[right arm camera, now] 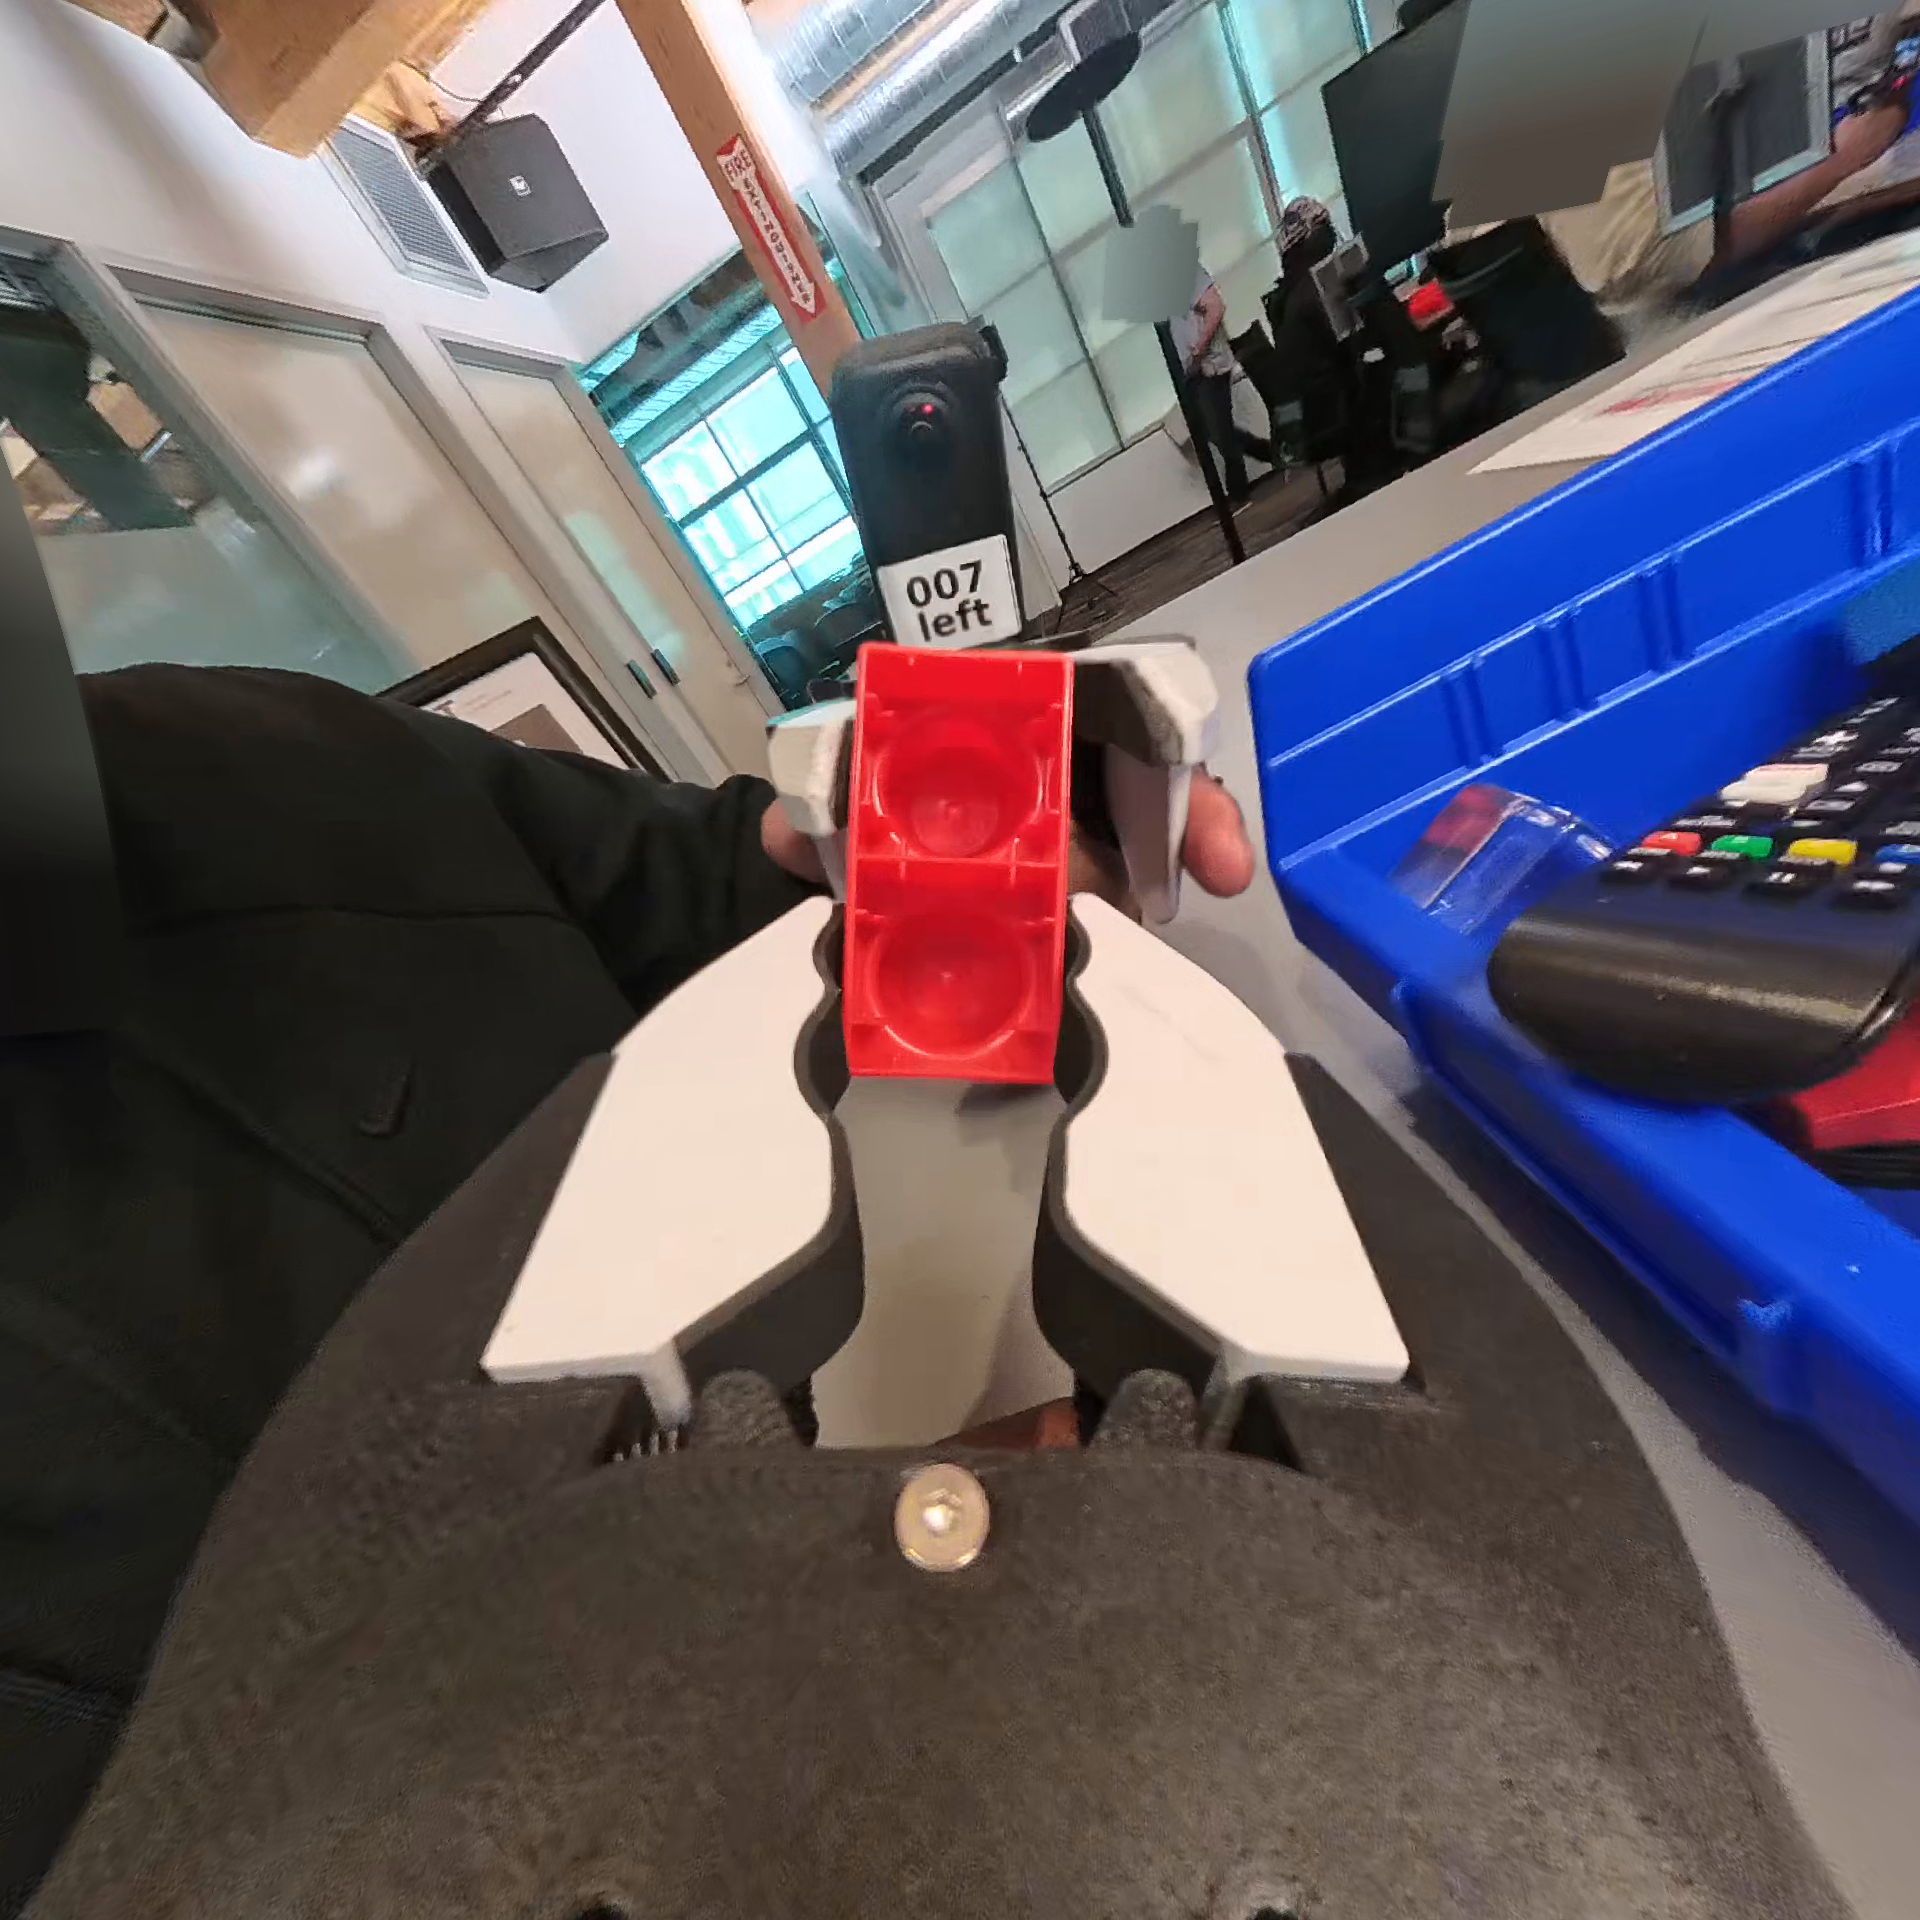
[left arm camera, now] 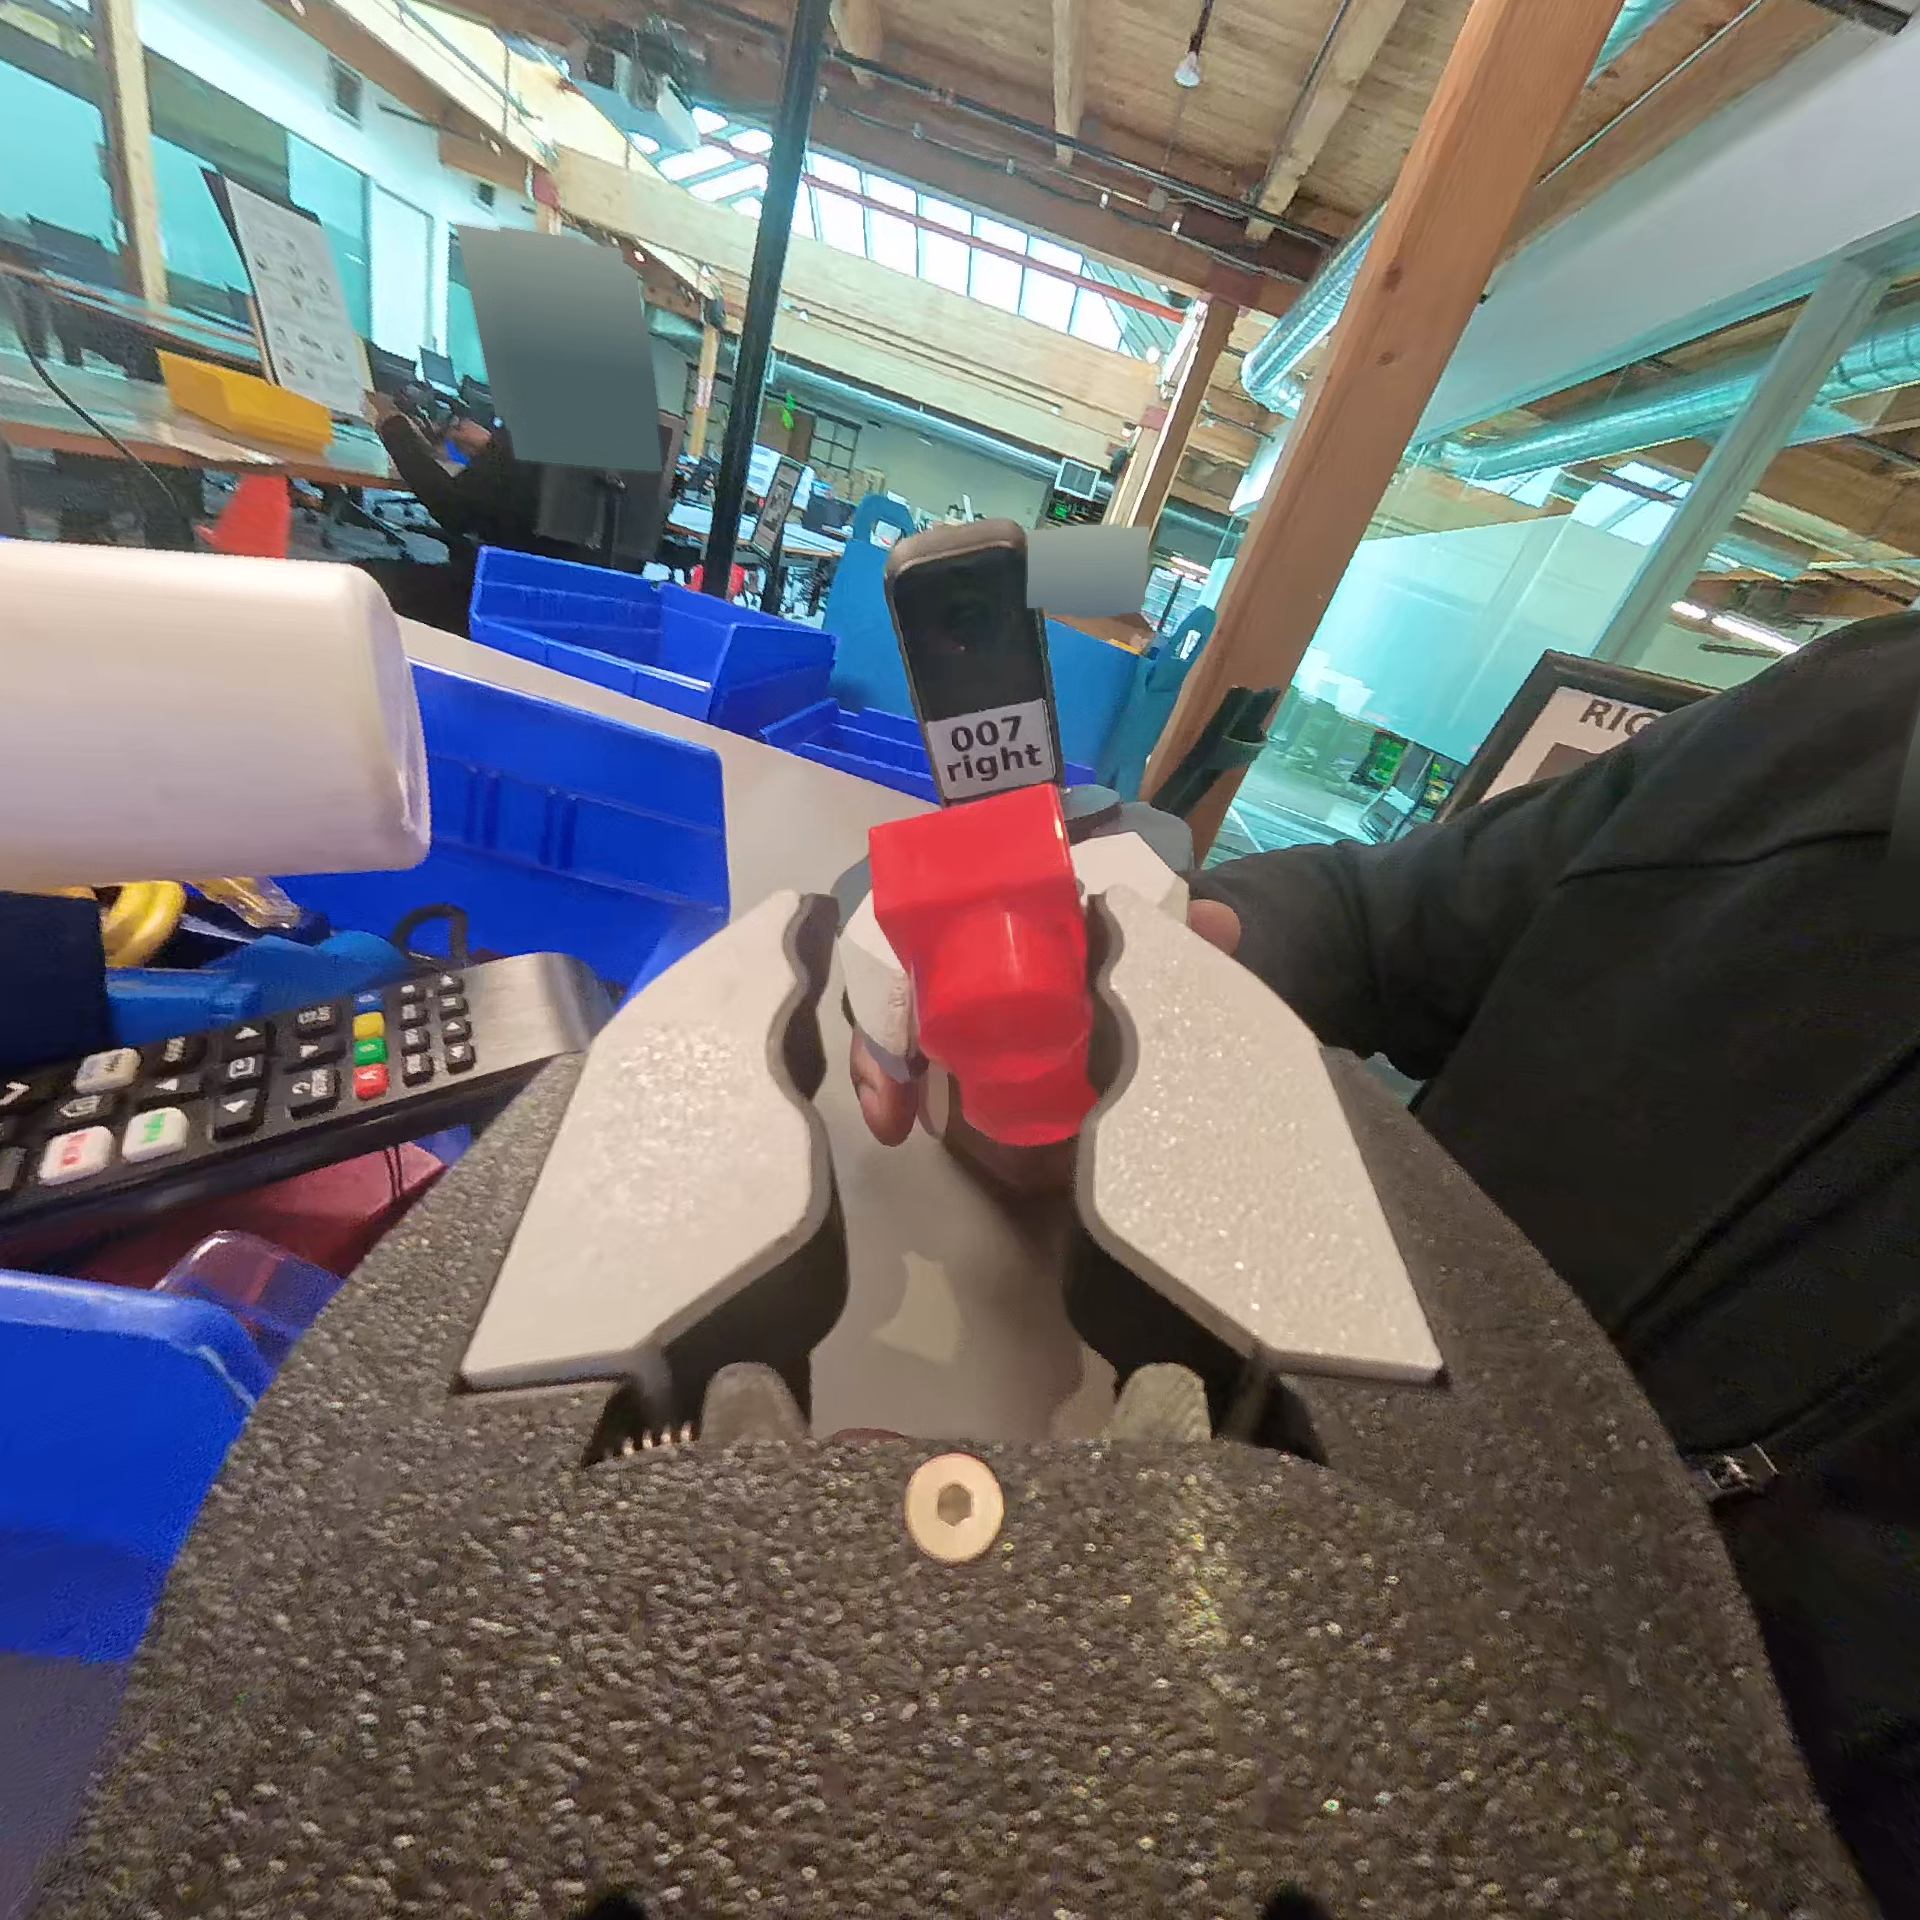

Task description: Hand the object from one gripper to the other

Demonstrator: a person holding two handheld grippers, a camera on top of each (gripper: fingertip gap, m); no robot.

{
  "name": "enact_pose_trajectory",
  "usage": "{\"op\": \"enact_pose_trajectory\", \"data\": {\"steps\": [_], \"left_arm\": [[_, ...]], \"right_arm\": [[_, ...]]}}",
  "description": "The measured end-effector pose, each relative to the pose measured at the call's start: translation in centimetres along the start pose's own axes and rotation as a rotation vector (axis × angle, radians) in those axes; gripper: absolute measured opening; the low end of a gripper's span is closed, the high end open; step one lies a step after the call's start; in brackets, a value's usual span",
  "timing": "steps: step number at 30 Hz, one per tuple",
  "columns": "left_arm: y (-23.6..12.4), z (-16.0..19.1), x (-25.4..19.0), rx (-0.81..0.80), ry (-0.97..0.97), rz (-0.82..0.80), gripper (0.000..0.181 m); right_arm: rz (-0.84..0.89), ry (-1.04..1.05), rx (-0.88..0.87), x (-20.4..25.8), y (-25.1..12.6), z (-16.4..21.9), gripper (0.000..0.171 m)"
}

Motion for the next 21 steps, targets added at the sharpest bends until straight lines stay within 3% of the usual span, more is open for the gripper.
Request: {"op": "enact_pose_trajectory", "data": {"steps": [2,6,11,16,21], "left_arm": [[0.0,0.1,-0.1,0.014,-0.016,0.014,0.039],[0.0,0.3,0.4,0.038,-0.009,-0.034,0.038],[-0.5,0.0,1.4,0.014,-0.034,-0.107,0.037],[-0.9,-0.3,2.2,0.015,-0.014,-0.158,0.037],[-0.6,0.1,1.4,0.095,0.008,-0.085,0.037]], "right_arm": [[0.011,0.016,-0.001,-0.2,0.0,0.0,0.036],[0.06,0.005,-0.022,-0.9,-0.3,-0.4,0.036],[0.203,-0.188,-0.108,-1.4,-1.2,-1.8,0.04],[0.354,-0.562,-0.099,-0.9,-1.8,-2.0,0.042],[0.466,-1.167,0.125,-0.8,-1.8,0.2,0.06]]}}
Point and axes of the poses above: each gripper's, where its closed fingertips meet, y out along the fingers, z out of its underside, x = y × z across the jaws, the point moved 3 cm from there along -y, back along the fingers, and after that the axes turned 11 degrees about y, right-handed, at the moved point
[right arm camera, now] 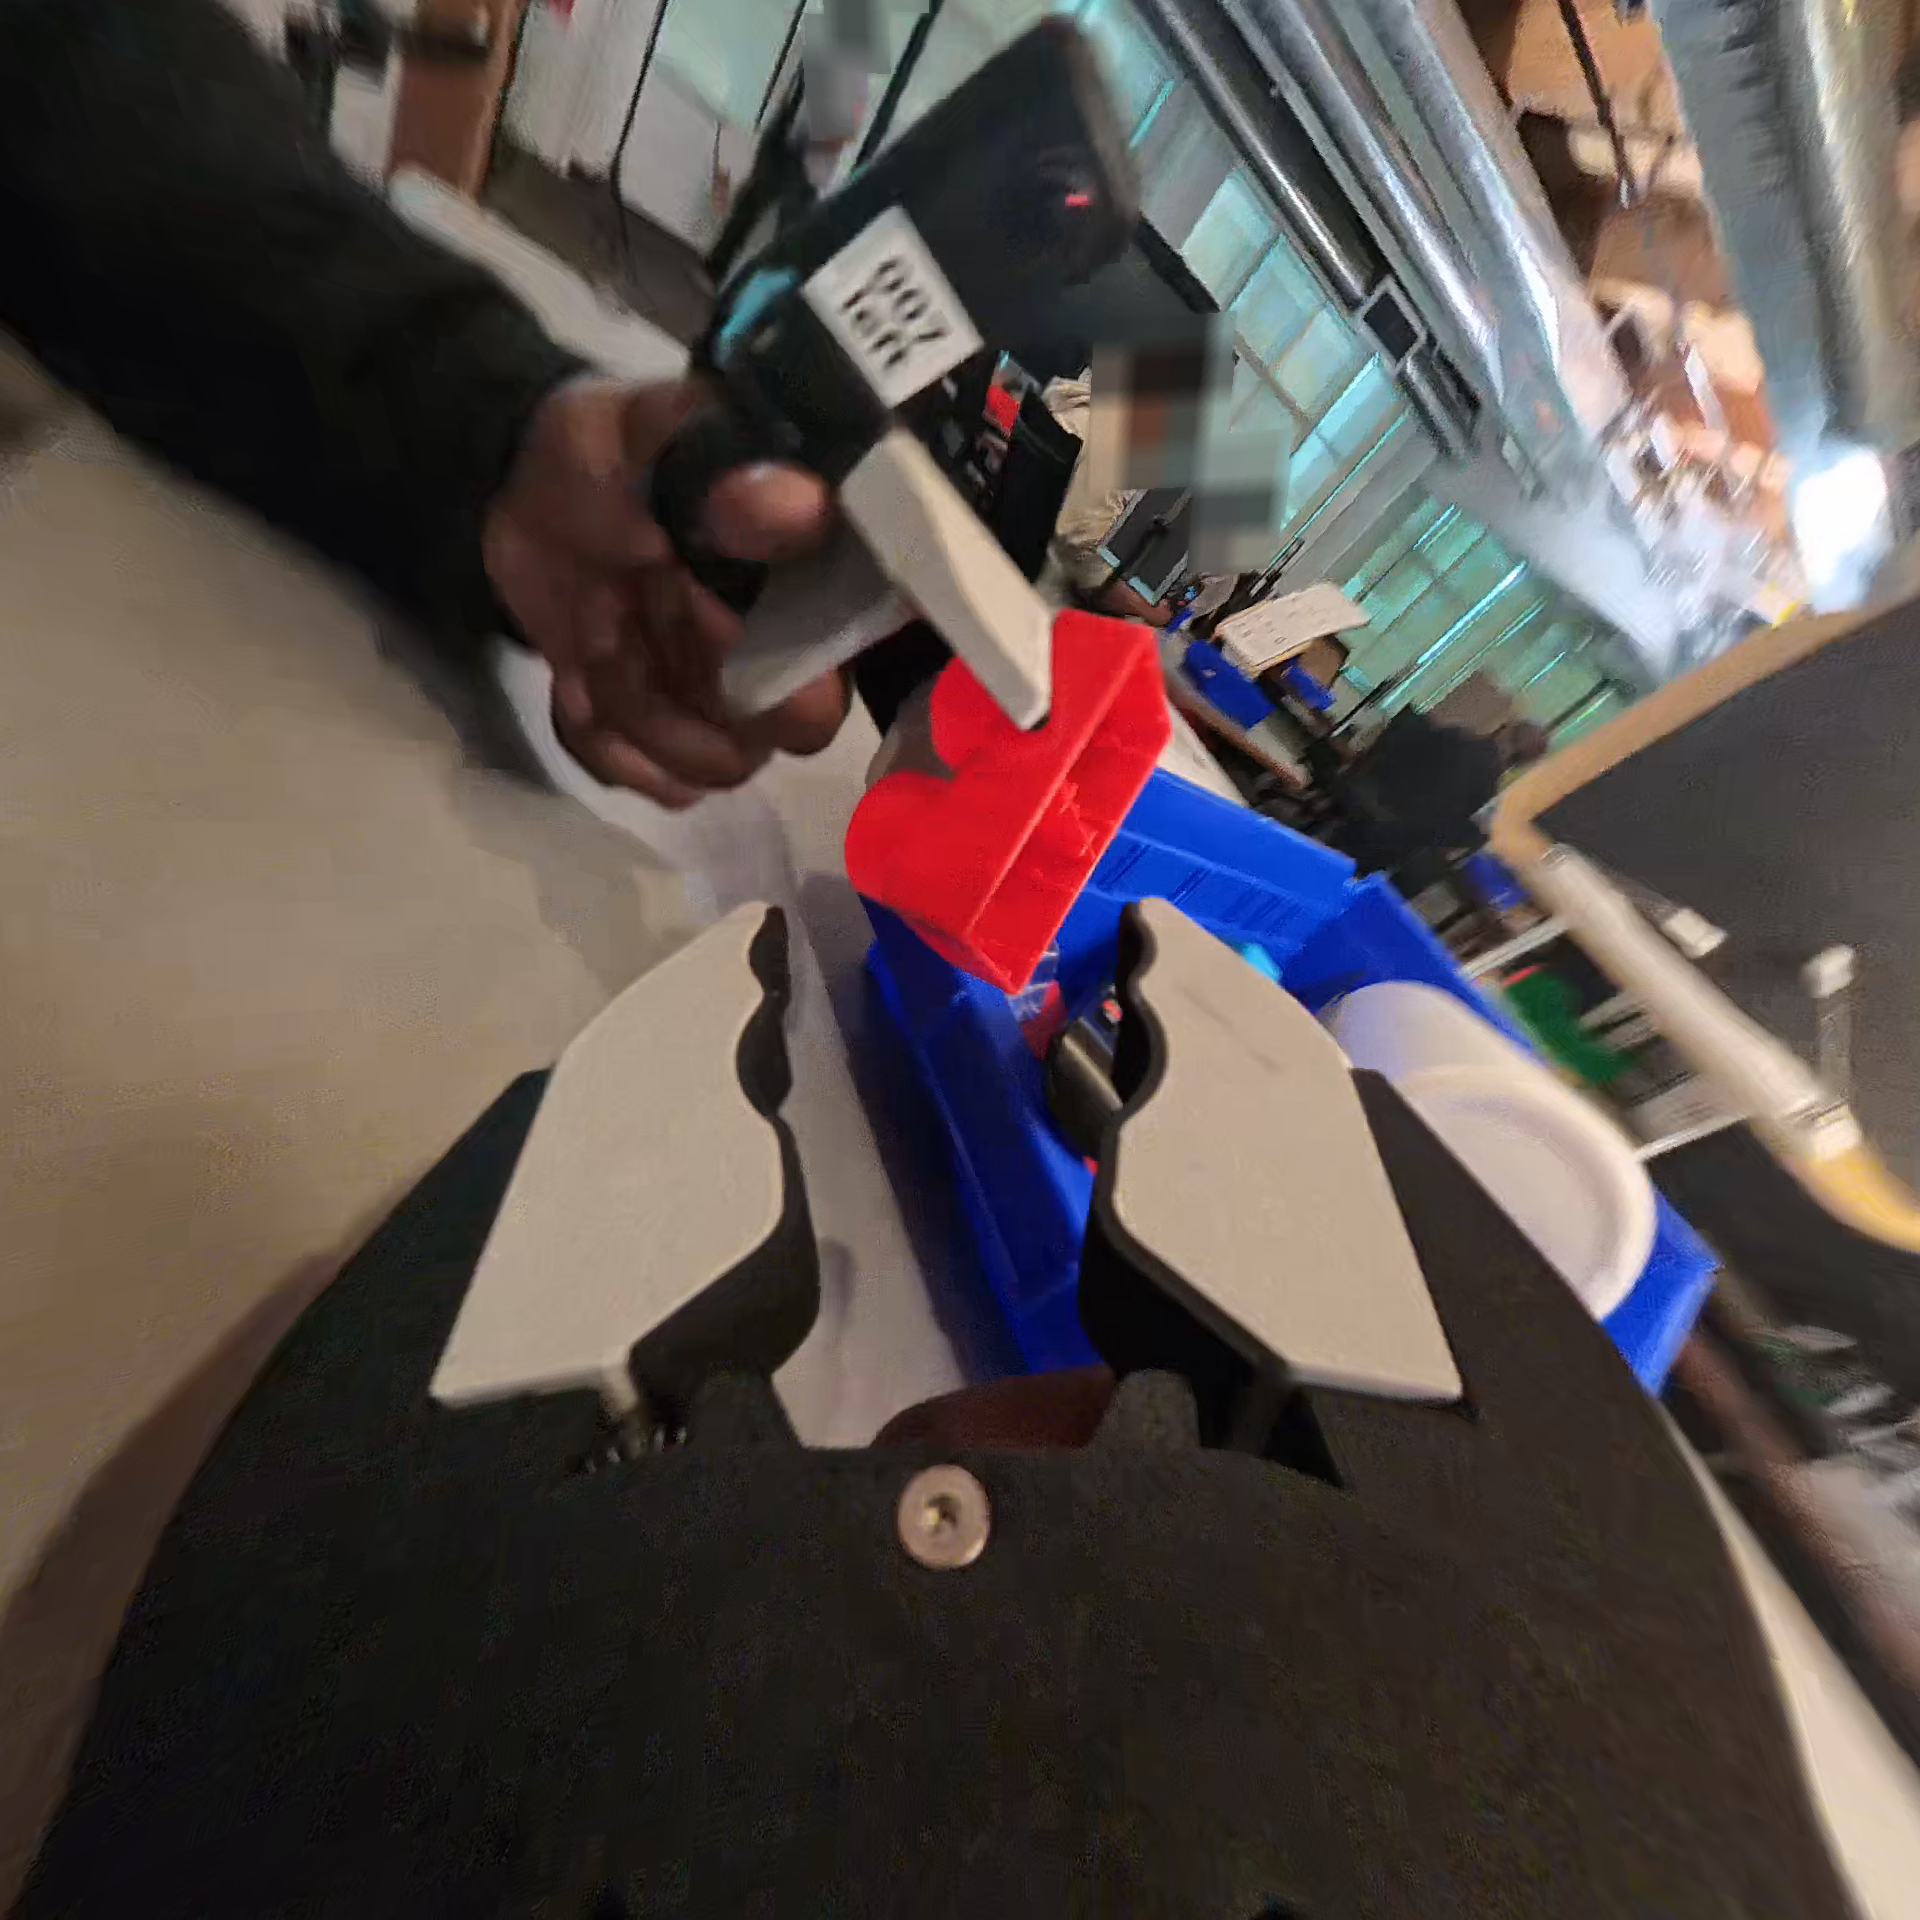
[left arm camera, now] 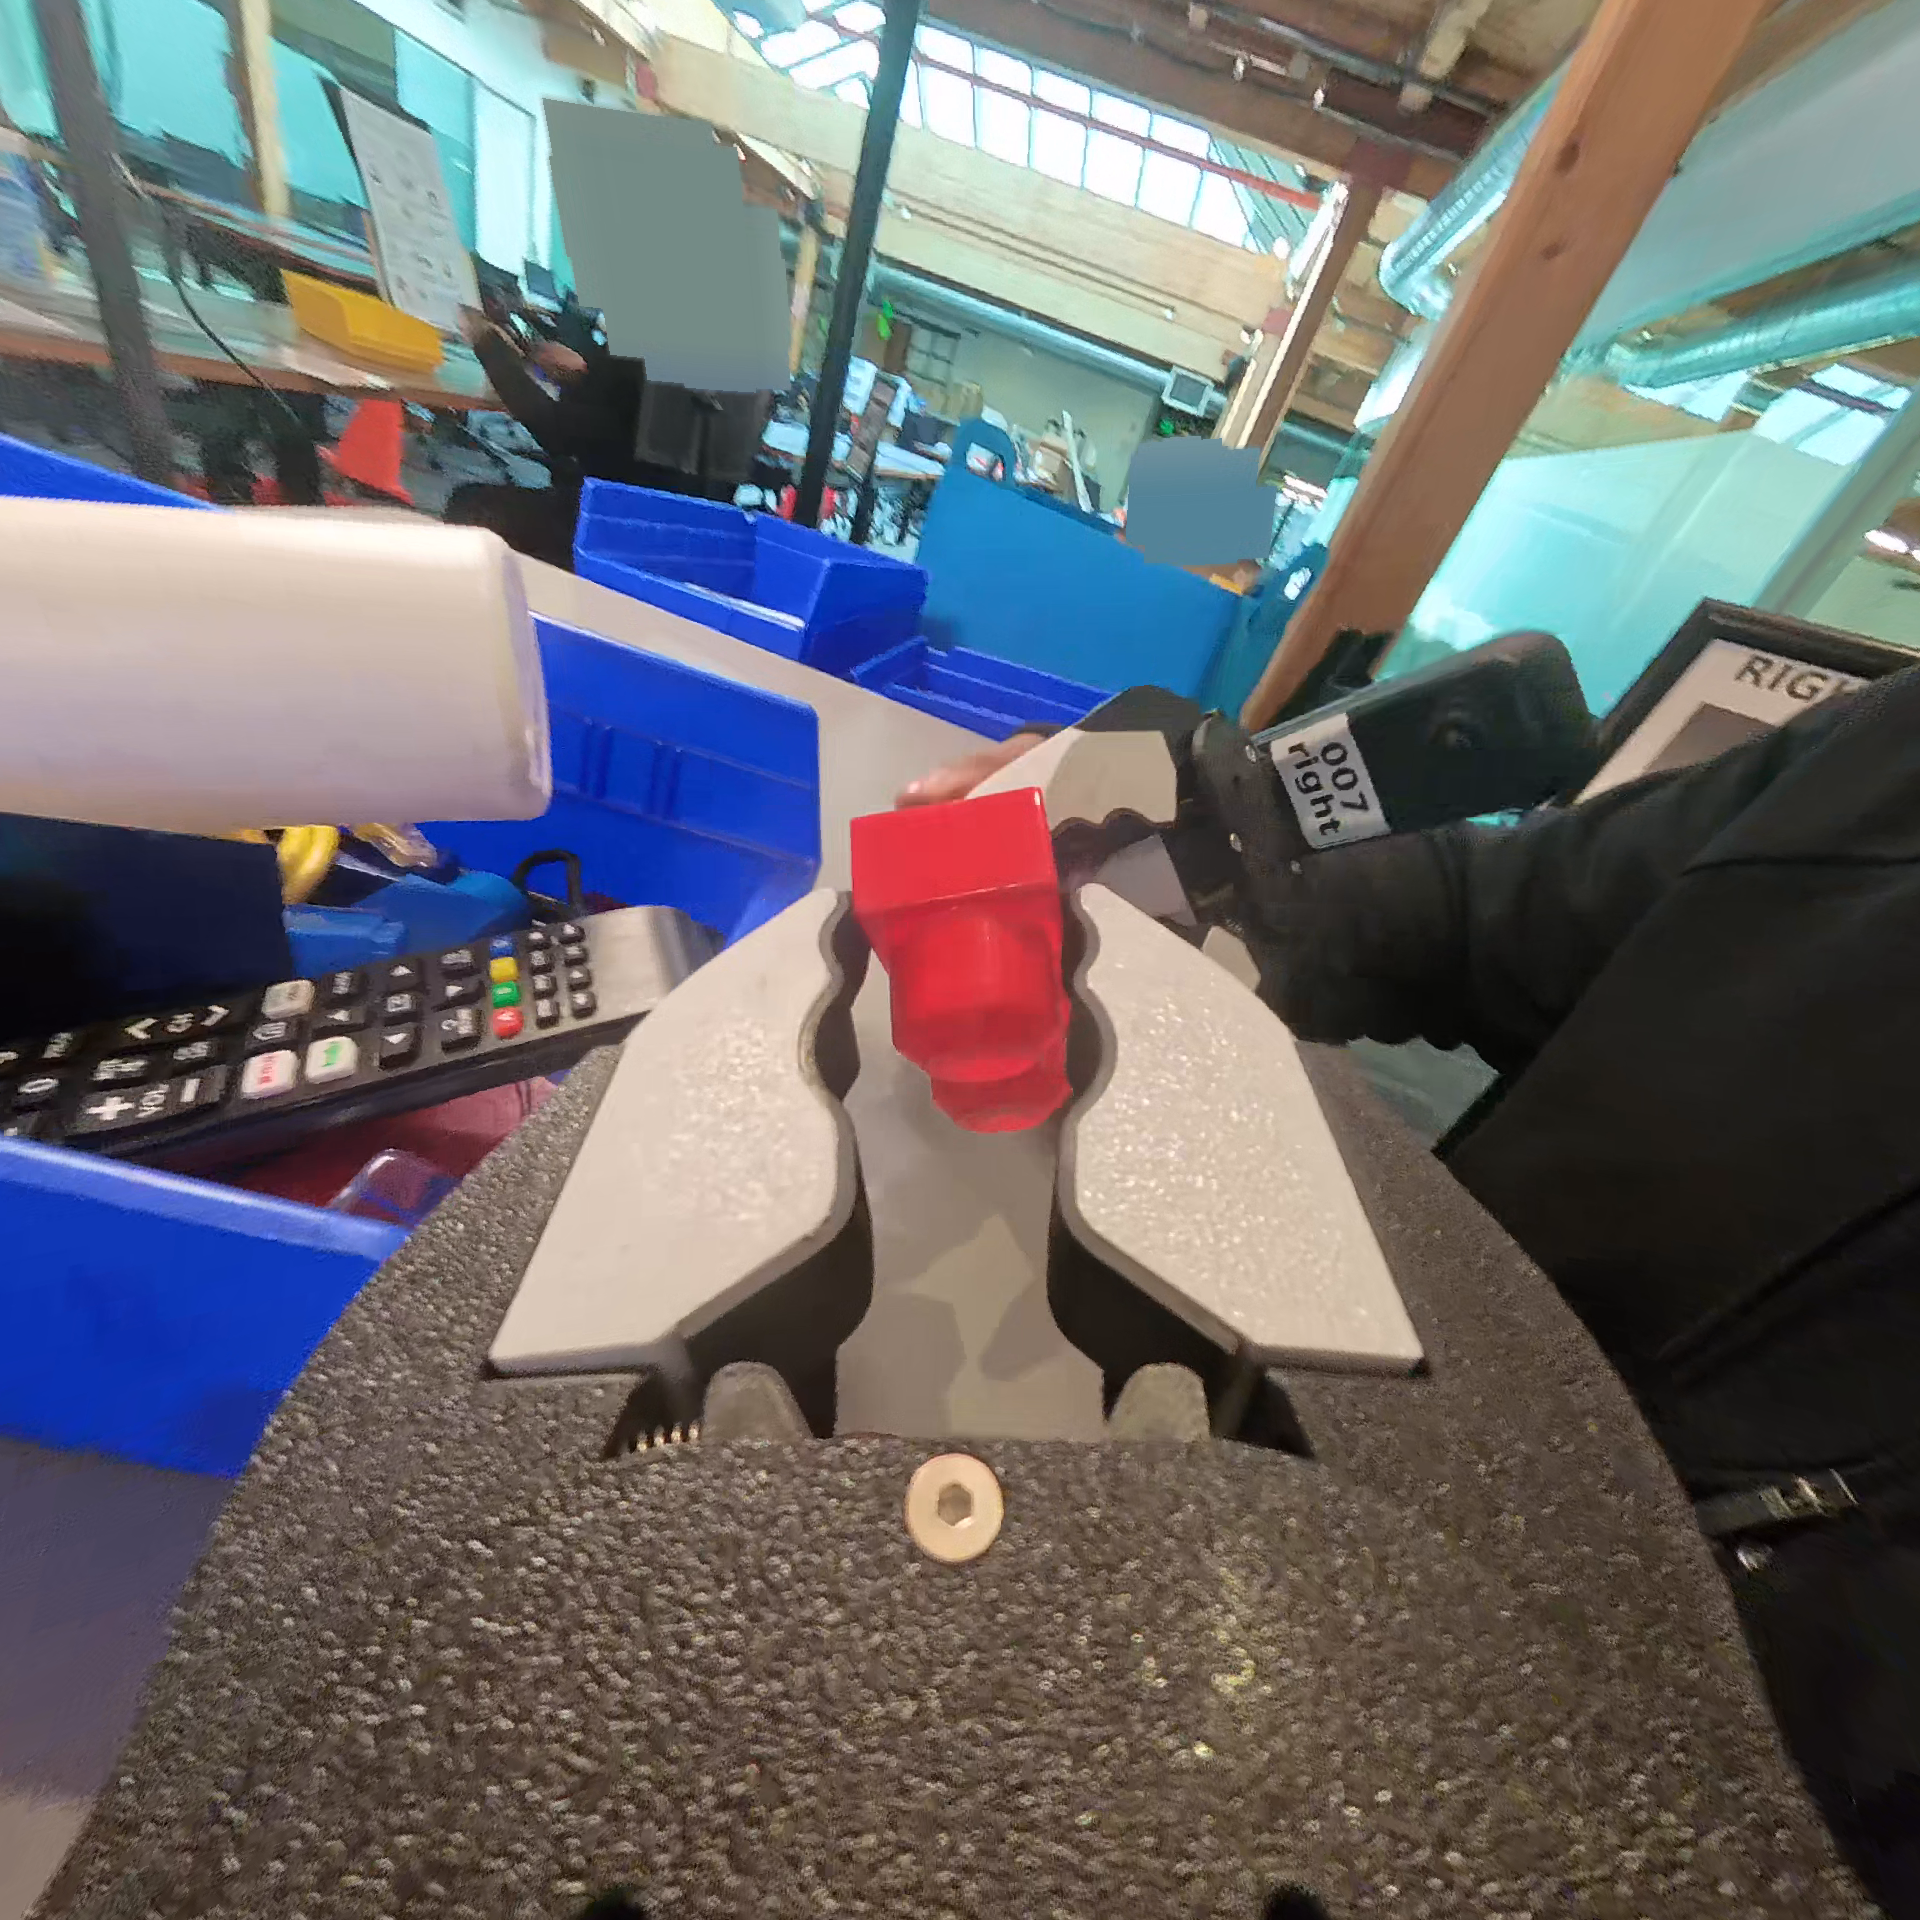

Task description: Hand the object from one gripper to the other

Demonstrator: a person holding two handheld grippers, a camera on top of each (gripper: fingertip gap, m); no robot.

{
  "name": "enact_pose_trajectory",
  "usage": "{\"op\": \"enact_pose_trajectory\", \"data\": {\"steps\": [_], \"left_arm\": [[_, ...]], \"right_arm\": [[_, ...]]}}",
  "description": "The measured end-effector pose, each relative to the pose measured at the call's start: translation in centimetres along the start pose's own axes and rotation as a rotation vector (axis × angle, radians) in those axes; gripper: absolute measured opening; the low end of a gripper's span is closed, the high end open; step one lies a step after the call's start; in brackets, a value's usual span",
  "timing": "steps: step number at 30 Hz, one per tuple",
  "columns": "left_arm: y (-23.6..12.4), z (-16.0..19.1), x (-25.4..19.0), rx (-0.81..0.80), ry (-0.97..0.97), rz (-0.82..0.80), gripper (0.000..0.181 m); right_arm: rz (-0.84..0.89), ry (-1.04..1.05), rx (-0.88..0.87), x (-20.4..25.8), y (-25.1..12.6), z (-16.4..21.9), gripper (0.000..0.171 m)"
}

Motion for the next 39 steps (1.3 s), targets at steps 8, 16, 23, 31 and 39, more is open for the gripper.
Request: {"op": "enact_pose_trajectory", "data": {"steps": [8,16,23,31,39], "left_arm": [[0.8,2.8,-2.4,0.211,-0.071,0.215,0.037],[1.2,4.0,-2.8,0.259,-0.038,0.227,0.037],[0.9,1.6,-0.6,0.15,0.409,-0.116,0.059],[1.1,0.6,-0.5,0.173,0.577,-0.444,0.061],[1.8,2.4,-0.1,0.25,0.534,-0.501,0.057]], "right_arm": [[0.043,-0.393,0.022,1.6,-0.1,-0.1,0.088],[-0.025,-0.419,0.058,3.4,0.5,1.1,0.074],[0.322,-0.163,0.085,-2.6,0.2,0.6,0.074],[0.661,-0.521,0.306,-3.9,0.7,1.2,0.074],[0.701,-0.69,0.342,-1.2,2.7,0.1,0.074]]}}
Point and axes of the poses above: each gripper's, where its closed fingertips meet, y out along the fingers, z out of its underside, x = y × z across the jaws, the point moved 3 cm from there along -y, back along the fingers, and after that the axes turned 11 degrees about y, right-handed, at the moved point
